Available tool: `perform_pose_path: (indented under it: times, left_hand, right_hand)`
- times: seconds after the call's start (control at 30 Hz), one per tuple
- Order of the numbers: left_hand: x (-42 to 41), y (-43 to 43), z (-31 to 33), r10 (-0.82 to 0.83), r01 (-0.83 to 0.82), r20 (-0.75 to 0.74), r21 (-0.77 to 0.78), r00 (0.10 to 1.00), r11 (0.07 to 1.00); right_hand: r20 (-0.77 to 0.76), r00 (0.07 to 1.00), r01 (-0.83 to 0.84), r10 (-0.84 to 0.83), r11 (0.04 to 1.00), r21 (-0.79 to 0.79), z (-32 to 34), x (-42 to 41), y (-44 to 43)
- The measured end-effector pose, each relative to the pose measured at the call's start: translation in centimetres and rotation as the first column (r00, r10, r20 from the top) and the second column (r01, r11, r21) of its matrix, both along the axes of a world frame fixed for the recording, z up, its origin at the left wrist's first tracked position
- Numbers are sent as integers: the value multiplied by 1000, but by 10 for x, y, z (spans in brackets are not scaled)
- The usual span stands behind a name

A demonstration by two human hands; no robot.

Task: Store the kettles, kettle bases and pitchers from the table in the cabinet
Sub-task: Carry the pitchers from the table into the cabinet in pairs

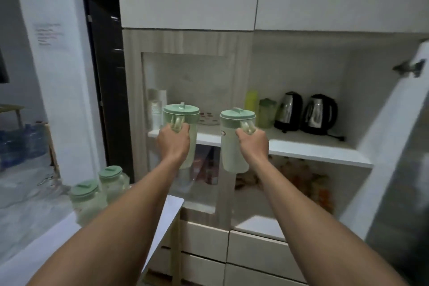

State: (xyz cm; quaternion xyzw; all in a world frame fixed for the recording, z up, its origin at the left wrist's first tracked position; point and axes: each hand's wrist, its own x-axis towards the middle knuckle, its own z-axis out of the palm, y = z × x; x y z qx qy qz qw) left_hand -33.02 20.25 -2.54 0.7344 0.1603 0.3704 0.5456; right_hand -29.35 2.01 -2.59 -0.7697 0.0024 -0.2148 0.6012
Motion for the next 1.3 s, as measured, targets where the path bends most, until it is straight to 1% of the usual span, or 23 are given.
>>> perform_pose_path:
  times: [0.1,0.3,0.5,0.6,0.67,0.93,1.03,1.3]
  left_hand:
    - [14,-46,12,-59,58,22,29,998,998]
    - [28,-134,32,-158,156,25,61,987,986]
    - [49,-214,35,-246,245,61,24,967,969]
    - [59,-244,35,-287,289,70,-18,955,957]
    - [69,-259,36,-306,308,73,-18,949,951]
    - [124,-287,37,-303,303,61,20,951,953]
    - [145,-290,38,-285,282,43,49,958,958]
    - [222,-287,47,-281,276,59,79,958,958]
  right_hand:
    - [27,998,55,-55,998,0,13,-1,-47]
    - [39,994,105,-104,994,-13,31,-4,-133]
    - [38,990,135,-133,989,-54,38,5,-211]
    - [32,987,158,-156,985,-64,38,12,-240]
    - [34,986,164,-162,984,-63,38,21,-253]
    - [23,979,205,-204,979,-22,34,75,-284]
    - [13,974,226,-226,974,-19,33,100,-286]
    - [21,966,258,-258,966,3,42,172,-286]
